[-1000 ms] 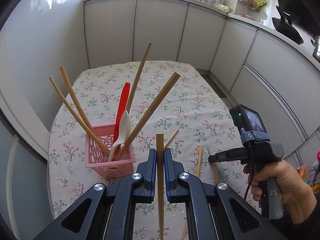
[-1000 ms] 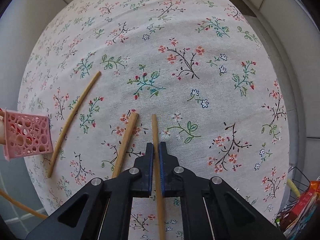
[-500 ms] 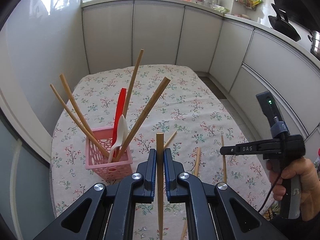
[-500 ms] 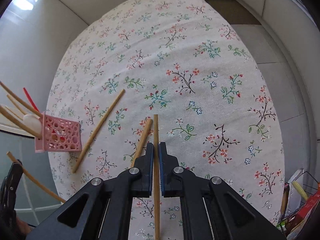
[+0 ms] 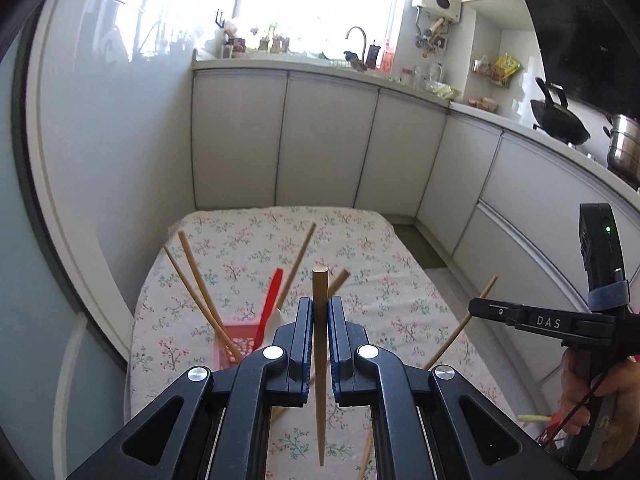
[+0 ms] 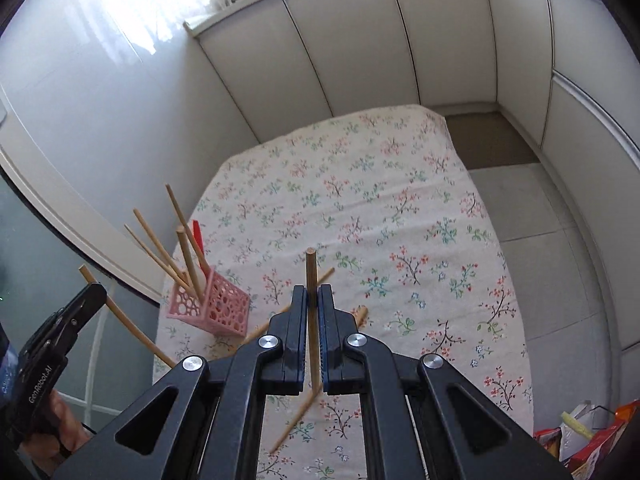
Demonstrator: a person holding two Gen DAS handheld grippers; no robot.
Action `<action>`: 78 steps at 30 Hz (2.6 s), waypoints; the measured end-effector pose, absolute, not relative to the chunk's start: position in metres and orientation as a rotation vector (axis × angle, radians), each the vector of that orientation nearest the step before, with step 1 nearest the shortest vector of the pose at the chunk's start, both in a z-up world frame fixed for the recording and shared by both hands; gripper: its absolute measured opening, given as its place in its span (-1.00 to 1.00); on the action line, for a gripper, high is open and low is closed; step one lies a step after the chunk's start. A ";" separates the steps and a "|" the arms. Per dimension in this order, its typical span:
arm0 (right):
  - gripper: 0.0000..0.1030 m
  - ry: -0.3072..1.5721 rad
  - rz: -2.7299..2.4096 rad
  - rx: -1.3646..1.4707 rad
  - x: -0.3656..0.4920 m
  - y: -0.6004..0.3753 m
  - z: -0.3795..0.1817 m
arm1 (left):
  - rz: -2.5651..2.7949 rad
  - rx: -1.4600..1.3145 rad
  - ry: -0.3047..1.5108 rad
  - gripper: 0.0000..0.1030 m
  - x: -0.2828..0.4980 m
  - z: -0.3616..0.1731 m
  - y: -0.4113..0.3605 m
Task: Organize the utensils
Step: 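Carry the chopstick over the basket and open the left tool while the right tool carries its chopstick, then lower the chopstick into the basket and open the right tool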
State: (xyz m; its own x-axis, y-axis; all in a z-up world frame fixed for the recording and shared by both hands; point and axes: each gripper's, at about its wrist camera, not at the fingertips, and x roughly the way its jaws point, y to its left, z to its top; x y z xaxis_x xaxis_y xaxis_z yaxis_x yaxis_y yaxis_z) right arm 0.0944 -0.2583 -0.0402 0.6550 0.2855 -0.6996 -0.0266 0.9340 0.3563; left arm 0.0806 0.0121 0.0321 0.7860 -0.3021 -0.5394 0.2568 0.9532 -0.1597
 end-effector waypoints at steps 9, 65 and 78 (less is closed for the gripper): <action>-0.90 0.651 0.234 0.304 0.074 -0.235 0.017 | -0.130 -0.168 0.319 -0.86 0.063 0.079 0.053; -0.89 0.626 0.305 0.135 0.120 -0.108 -0.012 | 0.046 -0.149 0.715 0.05 0.137 -0.032 0.093; -0.23 0.632 0.373 0.223 0.111 -0.131 -0.002 | 0.007 -0.143 0.745 0.41 0.134 -0.031 0.088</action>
State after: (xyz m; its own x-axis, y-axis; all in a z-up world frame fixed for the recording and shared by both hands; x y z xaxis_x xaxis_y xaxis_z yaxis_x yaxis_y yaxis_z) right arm 0.1112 -0.1313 -0.0020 0.7436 0.4045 -0.5325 -0.2702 0.9102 0.3140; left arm 0.1341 0.0882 -0.0306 0.7355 -0.0449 -0.6760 -0.0569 0.9902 -0.1277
